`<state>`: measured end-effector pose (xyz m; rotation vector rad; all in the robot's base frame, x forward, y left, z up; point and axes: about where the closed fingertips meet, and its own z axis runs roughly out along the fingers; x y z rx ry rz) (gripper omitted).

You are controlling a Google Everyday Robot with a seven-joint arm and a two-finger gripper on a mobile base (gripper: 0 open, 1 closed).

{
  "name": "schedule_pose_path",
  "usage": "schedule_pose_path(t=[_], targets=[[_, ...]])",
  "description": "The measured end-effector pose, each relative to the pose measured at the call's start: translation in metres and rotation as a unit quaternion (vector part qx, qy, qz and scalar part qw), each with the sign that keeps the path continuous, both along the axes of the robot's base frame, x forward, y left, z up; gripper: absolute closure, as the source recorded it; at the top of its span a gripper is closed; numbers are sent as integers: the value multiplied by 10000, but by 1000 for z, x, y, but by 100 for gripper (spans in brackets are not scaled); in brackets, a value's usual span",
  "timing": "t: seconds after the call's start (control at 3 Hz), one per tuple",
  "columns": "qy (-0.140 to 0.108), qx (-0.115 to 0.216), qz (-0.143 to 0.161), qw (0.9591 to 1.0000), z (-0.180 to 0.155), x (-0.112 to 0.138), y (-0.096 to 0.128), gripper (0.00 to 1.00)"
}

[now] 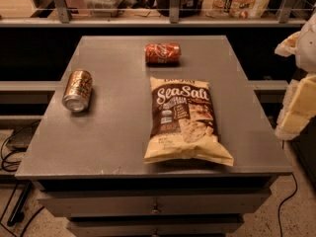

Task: Place coke can upright

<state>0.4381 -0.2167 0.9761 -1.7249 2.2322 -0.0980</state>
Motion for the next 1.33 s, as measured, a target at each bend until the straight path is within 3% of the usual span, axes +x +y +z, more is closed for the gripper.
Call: schedule_pose_path(t=[0.33, 0.67, 1.0, 1.33], targets=[[-1, 1, 0, 10000, 0, 0, 0, 0], [-76, 279, 128, 9995, 1, 12, -3, 0], [-97, 467, 494, 9976, -1, 38, 8, 0], [-119, 478, 975, 9940, -1, 66, 35, 0]])
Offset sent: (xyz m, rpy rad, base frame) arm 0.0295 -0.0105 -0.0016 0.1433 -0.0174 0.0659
